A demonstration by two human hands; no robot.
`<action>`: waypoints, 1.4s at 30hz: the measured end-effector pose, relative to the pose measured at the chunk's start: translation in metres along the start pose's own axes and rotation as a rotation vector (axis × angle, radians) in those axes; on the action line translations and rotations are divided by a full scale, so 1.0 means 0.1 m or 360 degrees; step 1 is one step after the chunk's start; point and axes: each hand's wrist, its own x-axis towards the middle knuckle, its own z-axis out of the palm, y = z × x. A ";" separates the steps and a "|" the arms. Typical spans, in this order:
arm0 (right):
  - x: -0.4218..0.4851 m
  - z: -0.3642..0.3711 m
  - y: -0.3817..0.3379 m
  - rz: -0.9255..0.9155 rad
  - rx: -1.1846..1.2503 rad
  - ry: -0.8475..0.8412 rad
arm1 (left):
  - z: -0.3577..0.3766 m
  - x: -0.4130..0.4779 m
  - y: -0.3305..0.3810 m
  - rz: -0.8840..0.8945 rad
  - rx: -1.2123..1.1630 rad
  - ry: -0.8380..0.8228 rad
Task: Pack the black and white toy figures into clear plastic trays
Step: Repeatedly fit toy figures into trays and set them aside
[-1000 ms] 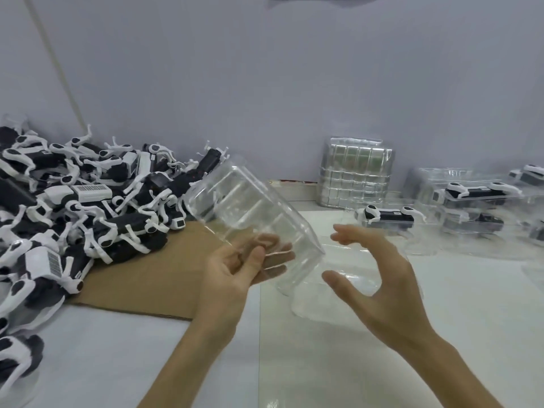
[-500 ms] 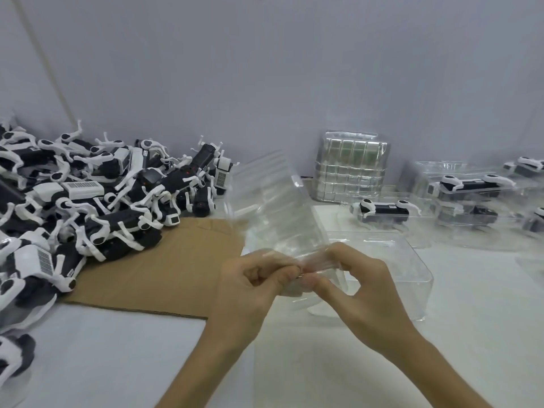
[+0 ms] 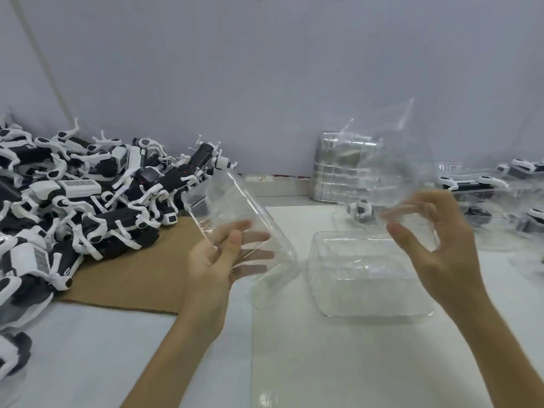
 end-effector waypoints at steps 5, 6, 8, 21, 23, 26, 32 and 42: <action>0.03 -0.20 0.12 0.0015 -0.0582 -0.0084 | -0.05 0.05 0.02 -0.0012 -0.0193 0.0240; 0.03 -0.20 0.12 0.0031 -0.0613 -0.0118 | -0.06 0.05 0.02 -0.0007 -0.0196 0.0262; 0.02 -0.20 0.13 0.0091 -0.0615 -0.0185 | -0.04 0.05 0.02 0.0008 -0.0189 0.0282; 0.01 -0.20 0.11 0.0210 -0.0640 -0.0218 | -0.03 0.04 0.02 0.0037 -0.0089 0.0305; 0.01 -0.21 0.10 0.0209 -0.0640 -0.0244 | -0.03 0.03 0.02 0.0022 -0.0083 0.0326; 0.01 -0.22 0.09 0.0231 -0.0624 -0.0278 | -0.05 0.04 0.03 0.0026 -0.0092 0.0362; 0.01 -0.19 0.11 0.0139 -0.0645 -0.0333 | -0.09 0.07 0.03 -0.0058 -0.0218 0.0375; -0.03 -0.21 0.18 0.0274 -0.0500 -0.0784 | -0.15 0.07 0.15 -0.0100 -0.0192 0.0323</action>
